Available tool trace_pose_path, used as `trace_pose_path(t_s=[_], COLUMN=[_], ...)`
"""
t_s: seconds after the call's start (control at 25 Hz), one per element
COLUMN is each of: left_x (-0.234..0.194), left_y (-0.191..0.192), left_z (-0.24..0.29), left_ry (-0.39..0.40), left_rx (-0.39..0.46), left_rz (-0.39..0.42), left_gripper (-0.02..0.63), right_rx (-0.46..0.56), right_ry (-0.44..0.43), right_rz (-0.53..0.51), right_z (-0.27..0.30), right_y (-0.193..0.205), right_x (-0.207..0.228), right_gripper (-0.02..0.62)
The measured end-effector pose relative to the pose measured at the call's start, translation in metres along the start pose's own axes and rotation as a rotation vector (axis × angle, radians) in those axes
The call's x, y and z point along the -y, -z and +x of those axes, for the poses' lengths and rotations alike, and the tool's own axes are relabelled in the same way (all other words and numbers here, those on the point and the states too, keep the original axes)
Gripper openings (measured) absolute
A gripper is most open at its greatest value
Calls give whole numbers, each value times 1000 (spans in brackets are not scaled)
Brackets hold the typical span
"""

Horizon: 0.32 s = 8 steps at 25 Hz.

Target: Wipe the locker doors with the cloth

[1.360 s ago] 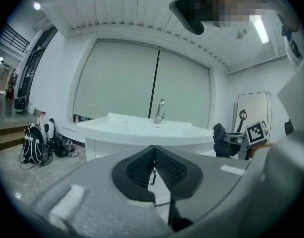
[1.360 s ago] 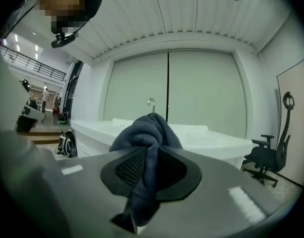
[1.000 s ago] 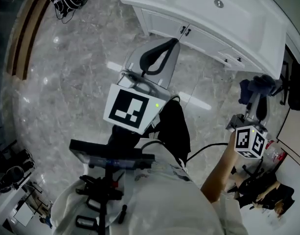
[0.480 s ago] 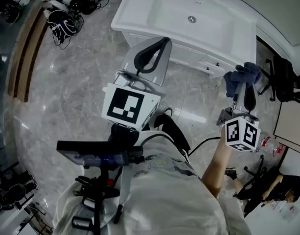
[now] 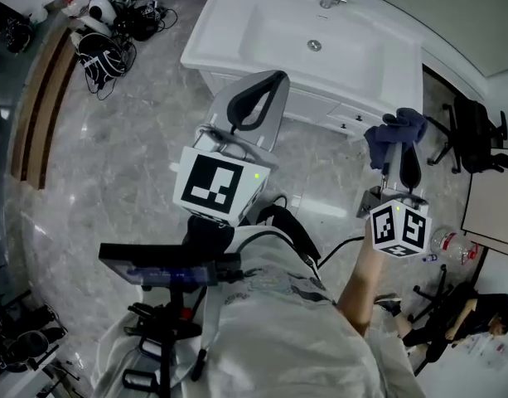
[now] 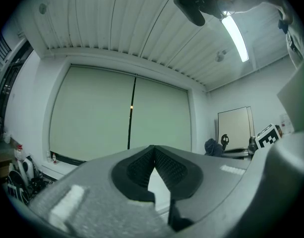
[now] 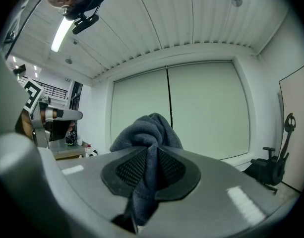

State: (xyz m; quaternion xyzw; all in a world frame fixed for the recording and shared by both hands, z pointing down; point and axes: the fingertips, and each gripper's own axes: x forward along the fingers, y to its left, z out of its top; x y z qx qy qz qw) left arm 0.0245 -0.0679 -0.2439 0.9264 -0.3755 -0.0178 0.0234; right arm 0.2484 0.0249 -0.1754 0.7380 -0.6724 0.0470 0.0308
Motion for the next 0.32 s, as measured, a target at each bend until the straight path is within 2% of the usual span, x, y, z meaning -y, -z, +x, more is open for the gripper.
trace_pose_path(t_s=[0.32], left_x=[1], left_y=[4], left_z=[-1], left_ry=[-12], left_rx=[-22], left_rz=[-2], left_gripper=[2], right_rx=[-17], right_ry=[-27], right_rz=[-10], right_z=[-1], right_y=[4], right_x=[-6], right_gripper=[64])
